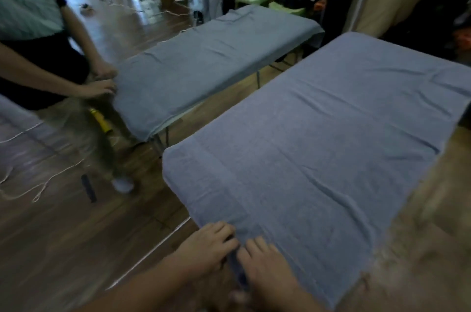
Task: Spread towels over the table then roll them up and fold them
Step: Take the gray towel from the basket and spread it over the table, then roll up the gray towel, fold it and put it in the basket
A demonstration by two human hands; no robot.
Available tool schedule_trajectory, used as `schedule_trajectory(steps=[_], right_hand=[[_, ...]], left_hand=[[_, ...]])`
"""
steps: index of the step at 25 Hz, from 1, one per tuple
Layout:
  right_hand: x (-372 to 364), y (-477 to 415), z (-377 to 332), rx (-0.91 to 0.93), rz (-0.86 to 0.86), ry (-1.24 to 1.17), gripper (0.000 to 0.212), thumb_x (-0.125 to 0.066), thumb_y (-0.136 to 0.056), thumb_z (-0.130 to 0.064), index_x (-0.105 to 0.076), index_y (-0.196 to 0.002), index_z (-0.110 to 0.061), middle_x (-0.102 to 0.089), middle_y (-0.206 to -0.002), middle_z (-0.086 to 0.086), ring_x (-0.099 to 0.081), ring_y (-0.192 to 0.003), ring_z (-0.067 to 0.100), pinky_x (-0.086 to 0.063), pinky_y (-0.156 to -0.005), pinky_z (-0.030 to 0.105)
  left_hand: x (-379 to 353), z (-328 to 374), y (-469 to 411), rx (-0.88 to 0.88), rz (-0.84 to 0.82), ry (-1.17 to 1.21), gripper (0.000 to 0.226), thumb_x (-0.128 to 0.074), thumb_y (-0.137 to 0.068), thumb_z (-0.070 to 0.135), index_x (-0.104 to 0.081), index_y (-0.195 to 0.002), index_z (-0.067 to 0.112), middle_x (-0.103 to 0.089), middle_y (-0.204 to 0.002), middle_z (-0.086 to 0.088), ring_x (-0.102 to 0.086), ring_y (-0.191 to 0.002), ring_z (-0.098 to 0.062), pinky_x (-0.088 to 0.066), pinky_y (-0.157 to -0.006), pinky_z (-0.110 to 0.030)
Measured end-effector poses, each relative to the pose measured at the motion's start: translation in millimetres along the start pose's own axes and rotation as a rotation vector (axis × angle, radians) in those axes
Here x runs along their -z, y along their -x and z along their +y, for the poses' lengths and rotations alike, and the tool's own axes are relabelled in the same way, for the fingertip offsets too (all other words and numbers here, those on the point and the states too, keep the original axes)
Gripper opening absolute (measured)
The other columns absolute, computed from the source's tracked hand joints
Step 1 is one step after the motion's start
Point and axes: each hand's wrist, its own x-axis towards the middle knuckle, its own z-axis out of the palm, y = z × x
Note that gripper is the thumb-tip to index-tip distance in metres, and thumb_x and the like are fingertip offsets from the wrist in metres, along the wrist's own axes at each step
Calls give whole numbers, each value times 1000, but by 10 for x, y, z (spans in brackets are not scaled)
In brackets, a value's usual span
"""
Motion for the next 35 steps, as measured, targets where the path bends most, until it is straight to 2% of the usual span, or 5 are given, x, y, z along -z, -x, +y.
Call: schedule_trajectory(steps=[5,13,19,32,35], right_hand=[[-306,-230,-329,-440,61,-8,38,-62,-56,-47,-43,-79,-25,-43,-80,-4,-53,-63,19,-40,-49,30],[-65,92,-662,-952,42,-31,50,-81,-40,-27,-41,-70,-28,-49,-66,-8,-52,-57,15,-26,-43,25],[-36,1066,-711,-1281,36,-19,41,-83,-41,-6,-52,-63,-22,-53,-67,-5,-57,-58,21,-37,-38,32],[816,1348,392,-1546,225,-238,22,-61,-78,-11,-49,-60,-18,-54,-59,-1,-53,-58,23,-36,-50,33],[676,834,473,-1246,277,4,24,-67,-64,-19,-67,-87,-15,-64,-88,6,-61,-80,32,-53,-65,41]], left_hand=[[-154,-357,-227,-263,207,73,19,-62,-68,37,-50,-78,26,-54,-76,5,-51,-71,-14,-41,-58,-28],[-99,-587,-238,-439,157,125,27,-57,-67,45,-44,-84,29,-50,-80,6,-50,-70,-17,-39,-55,-32],[-40,-2180,79,-198,168,61,13,-49,-65,30,-52,-77,26,-48,-79,3,-52,-66,-25,-40,-49,-34],[795,-3509,-792,196,277,-8,11,-61,-82,7,-60,-84,17,-53,-81,-6,-53,-74,-34,-41,-59,-41],[643,-2906,-952,163,339,-16,41,-54,-73,22,-61,-112,15,-59,-108,-15,-54,-93,-38,-48,-74,-50]])
